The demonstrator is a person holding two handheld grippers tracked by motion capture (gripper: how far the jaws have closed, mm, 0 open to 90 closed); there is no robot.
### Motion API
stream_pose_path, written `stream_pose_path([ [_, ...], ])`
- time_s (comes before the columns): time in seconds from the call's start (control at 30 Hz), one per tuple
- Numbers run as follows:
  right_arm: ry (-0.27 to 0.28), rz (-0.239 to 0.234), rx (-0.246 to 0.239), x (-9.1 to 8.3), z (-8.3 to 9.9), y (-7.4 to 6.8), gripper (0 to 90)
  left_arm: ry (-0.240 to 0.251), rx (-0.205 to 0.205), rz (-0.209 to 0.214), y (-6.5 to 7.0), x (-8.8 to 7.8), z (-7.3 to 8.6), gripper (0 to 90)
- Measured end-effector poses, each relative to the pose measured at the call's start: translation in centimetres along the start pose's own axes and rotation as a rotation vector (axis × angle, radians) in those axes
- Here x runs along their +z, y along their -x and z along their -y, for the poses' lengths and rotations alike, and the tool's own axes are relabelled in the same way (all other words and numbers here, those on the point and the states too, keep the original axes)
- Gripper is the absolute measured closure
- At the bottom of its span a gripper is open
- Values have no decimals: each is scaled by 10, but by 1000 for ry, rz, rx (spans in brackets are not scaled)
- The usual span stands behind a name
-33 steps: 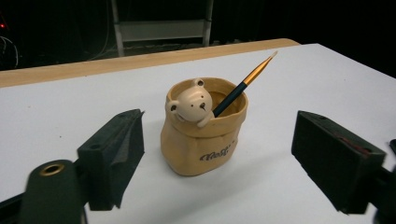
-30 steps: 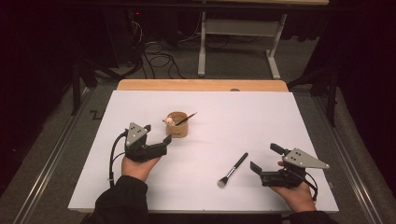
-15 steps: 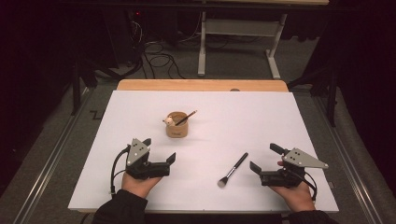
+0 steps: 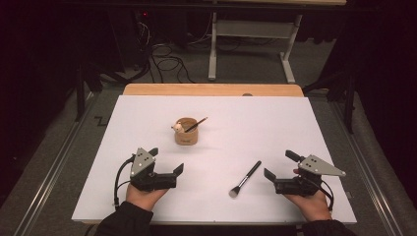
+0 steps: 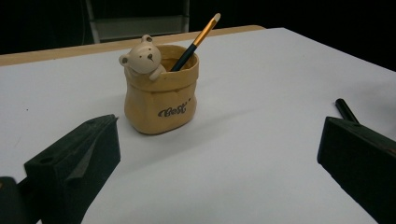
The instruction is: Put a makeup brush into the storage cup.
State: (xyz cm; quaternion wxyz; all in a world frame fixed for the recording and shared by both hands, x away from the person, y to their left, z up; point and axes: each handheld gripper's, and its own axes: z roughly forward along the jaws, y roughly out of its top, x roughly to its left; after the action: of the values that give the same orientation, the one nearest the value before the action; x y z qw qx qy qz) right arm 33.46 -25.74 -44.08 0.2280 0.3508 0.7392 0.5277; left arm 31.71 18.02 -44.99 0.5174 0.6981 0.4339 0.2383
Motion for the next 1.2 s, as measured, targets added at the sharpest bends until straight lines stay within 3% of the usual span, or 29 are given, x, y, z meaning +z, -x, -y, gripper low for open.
stream_pose_path([
  [0.17, -1, 8, -7, 0, 0, 1, 2, -11, 3, 25, -4, -2, 0, 28],
  [0.4, -6, 12, 2, 0, 1, 3, 2, -71, -6, 24, -5, 3, 3, 30],
  [0.7, -24, 25, 2, 2, 4, 3, 3, -241, 10, 46, -7, 18, 10, 27],
  [1.0, -42, 31, 0, -2, 8, 4, 2, -353, 30, 3, -5, 24, 5, 55],
  [1.2, -41, 30, -10, -3, 8, 8, 2, -443, 35, 23, -5, 27, 7, 74],
])
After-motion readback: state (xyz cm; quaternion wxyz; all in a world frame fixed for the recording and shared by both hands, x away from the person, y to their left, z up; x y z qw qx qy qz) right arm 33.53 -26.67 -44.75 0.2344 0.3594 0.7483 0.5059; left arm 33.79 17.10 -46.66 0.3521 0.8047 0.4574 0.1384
